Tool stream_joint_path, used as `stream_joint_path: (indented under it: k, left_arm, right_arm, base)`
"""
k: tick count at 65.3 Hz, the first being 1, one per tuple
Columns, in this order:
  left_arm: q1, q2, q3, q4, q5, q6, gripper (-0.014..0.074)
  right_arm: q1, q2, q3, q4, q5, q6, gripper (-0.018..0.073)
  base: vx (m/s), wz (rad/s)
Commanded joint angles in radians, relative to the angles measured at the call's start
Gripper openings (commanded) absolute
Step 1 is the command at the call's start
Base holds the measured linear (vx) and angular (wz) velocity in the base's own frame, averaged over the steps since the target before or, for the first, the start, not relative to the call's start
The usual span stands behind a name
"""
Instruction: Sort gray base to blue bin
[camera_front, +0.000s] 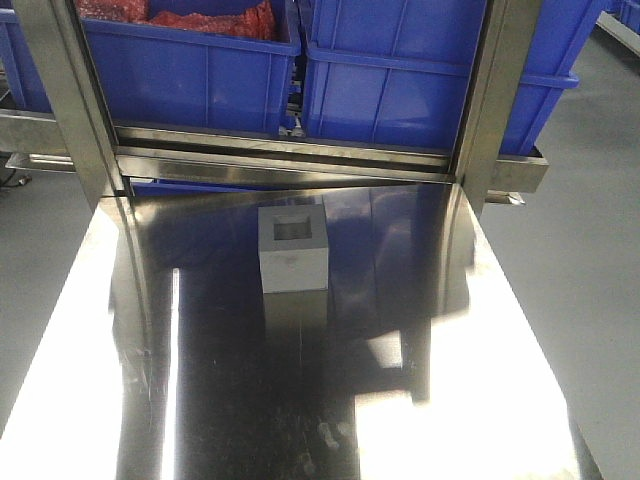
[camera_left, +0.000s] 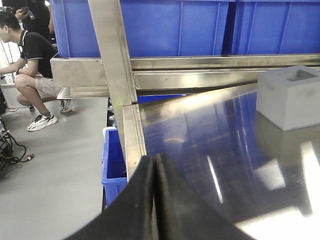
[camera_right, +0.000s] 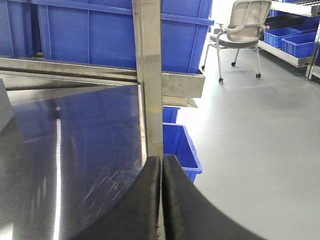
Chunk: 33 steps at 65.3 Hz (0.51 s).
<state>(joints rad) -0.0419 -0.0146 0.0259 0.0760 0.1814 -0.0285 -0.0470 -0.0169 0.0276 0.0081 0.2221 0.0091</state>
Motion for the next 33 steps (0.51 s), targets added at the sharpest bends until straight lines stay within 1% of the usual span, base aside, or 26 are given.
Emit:
stream_joint_path:
  k: [1,25,33]
  left_arm:
    - [0.002,-0.011,-0.02,0.0,-0.07,-0.011,-0.0006]
    - [0.002,-0.011,-0.02,0.0,-0.07,-0.011,-0.0006]
    - [0.002,-0.011,-0.021,0.0,-0.088,-0.011,-0.0006]
  right_arm:
    - [0.0,0.001,0.001,-0.008,-0.075,-0.009,-0.0005]
    - [0.0,0.001,0.001,-0.008,-0.075,-0.009,-0.0005]
    - [0.0,0.001,0.001,-0.008,-0.075,-0.009,-0.0005]
  base:
    - [0.0,0.0]
    - [0.0,0.0]
    - [0.0,0.0]
